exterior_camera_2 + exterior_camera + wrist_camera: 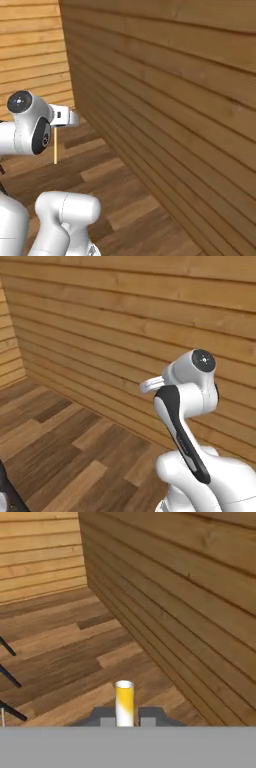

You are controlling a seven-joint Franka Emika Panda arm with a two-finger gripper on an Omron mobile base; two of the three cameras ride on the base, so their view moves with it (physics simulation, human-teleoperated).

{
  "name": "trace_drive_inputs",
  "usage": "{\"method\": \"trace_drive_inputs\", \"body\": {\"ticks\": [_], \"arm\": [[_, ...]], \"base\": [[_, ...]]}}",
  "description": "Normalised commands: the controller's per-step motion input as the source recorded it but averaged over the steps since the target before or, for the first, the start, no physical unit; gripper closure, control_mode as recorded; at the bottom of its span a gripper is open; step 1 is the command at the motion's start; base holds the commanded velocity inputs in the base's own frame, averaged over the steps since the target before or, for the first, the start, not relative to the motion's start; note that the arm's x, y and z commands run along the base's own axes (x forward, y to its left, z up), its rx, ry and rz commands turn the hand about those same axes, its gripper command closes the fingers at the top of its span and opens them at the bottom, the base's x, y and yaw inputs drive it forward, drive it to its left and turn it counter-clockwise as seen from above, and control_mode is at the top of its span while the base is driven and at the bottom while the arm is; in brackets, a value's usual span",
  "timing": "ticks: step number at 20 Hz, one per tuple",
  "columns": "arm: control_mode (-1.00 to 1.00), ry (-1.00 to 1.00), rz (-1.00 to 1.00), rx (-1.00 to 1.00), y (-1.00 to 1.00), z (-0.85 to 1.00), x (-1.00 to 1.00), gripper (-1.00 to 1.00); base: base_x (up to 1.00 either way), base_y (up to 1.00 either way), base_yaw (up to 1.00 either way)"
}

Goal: Take a straw from the drawer in front and place it inside the glass cup on the dining counter.

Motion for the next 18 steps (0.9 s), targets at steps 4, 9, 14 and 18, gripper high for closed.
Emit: {"method": "trace_drive_inputs", "body": {"ticks": [4, 9, 14, 18], "arm": [[1.00, 0.00, 0.00, 0.00, 0.00, 0.00, 0.00, 1.00], [1.00, 0.00, 0.00, 0.00, 0.00, 0.00, 0.00, 1.00], [1.00, 0.00, 0.00, 0.00, 0.00, 0.00, 0.00, 1.00], [1.00, 0.00, 0.00, 0.00, 0.00, 0.00, 0.00, 1.00]], "base": [[1.00, -0.01, 0.73], [1.00, -0.01, 0.73], [1.00, -0.13, 0.70], [0.99, -0.20, 0.69]]}}
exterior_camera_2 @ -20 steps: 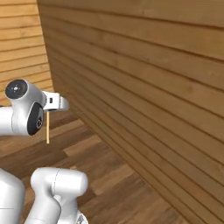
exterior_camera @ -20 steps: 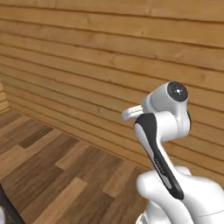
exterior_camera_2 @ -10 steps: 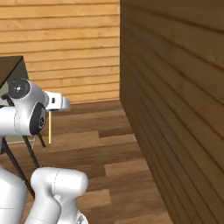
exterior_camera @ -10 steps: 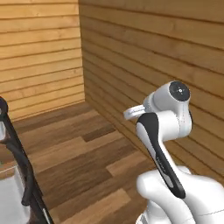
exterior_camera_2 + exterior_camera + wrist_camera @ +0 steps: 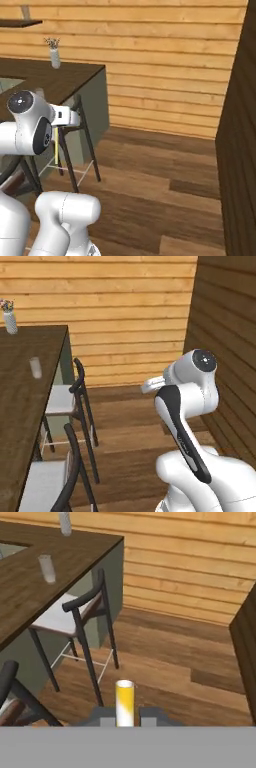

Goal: Take a straw from the drawer in front and place it inside the glass cup on the dining counter.

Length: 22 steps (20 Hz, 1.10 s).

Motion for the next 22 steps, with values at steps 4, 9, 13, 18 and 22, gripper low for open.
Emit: {"method": "trace_drive_inputs", "body": {"ticks": [4, 9, 13, 18, 22], "arm": [[1.00, 0.00, 0.00, 0.00, 0.00, 0.00, 0.00, 1.00], [1.00, 0.00, 0.00, 0.00, 0.00, 0.00, 0.00, 1.00], [1.00, 0.00, 0.00, 0.00, 0.00, 0.00, 0.00, 1.00], [1.00, 0.00, 0.00, 0.00, 0.00, 0.00, 0.00, 1.00], [1.00, 0.00, 0.00, 0.00, 0.00, 0.00, 0.00, 1.00]], "base": [[0.80, -0.50, 0.63], [0.53, -0.75, 0.57], [0.49, -0.78, 0.54], [0.50, -0.77, 0.53], [0.51, -0.75, 0.52]]}}
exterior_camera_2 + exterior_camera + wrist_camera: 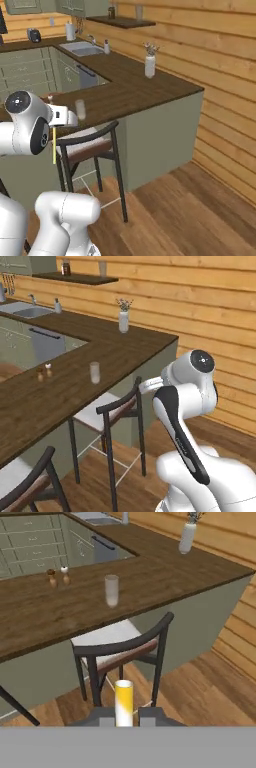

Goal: Take a straw from the drawer in front and place it inside the glass cup on the dining counter.

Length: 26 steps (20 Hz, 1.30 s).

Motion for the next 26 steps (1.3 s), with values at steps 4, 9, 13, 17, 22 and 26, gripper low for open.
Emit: {"method": "trace_drive_inputs", "body": {"ticks": [4, 9, 13, 17, 22, 26], "arm": [[1.00, 0.00, 0.00, 0.00, 0.00, 0.00, 0.00, 1.00], [1.00, 0.00, 0.00, 0.00, 0.00, 0.00, 0.00, 1.00], [1.00, 0.00, 0.00, 0.00, 0.00, 0.00, 0.00, 1.00], [1.00, 0.00, 0.00, 0.00, 0.00, 0.00, 0.00, 1.00], [1.00, 0.00, 0.00, 0.00, 0.00, 0.00, 0.00, 1.00], [1.00, 0.00, 0.00, 0.00, 0.00, 0.00, 0.00, 1.00]], "base": [[0.52, -0.67, 0.54], [0.45, -0.67, 0.54], [0.49, -0.72, 0.50], [0.70, -0.56, 0.38], [0.97, -0.14, 0.21], [1.00, 0.00, 0.08]]}}
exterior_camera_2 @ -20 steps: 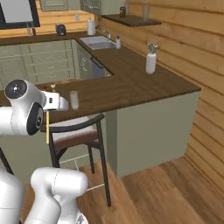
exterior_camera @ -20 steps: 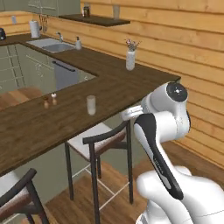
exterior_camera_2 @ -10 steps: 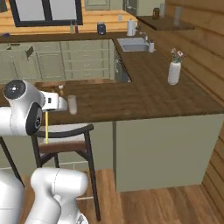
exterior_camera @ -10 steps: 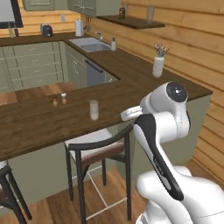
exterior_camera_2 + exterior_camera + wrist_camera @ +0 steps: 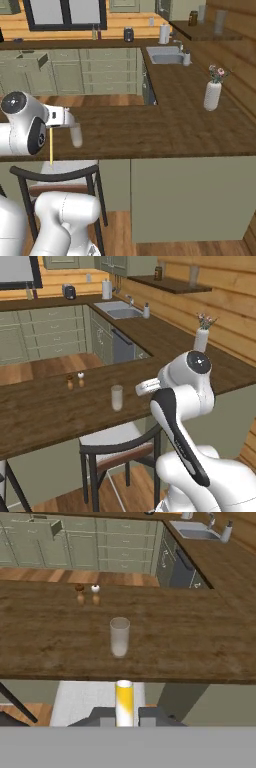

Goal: Take a straw from the drawer in front and place it inside the glass cup on the dining counter.

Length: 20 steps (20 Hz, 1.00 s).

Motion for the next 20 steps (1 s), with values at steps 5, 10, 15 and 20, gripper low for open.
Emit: {"method": "trace_drive_inputs", "body": {"ticks": [5, 10, 15, 20], "arm": [[1.00, 0.00, 0.00, 0.00, 0.00, 0.00, 0.00, 1.00], [-1.00, -0.02, 0.12, 0.12, -0.02, 0.35, 0.18, 1.00], [-1.00, -0.19, 0.42, 0.23, -0.24, 0.59, 0.18, 1.00], [-1.00, -0.15, 0.49, 0.16, -0.02, 0.18, 0.48, 1.00]], "base": [[1.00, 0.00, 0.01], [0.32, 0.00, 0.02], [0.00, 0.00, 0.00], [0.00, 0.00, 0.00]]}}
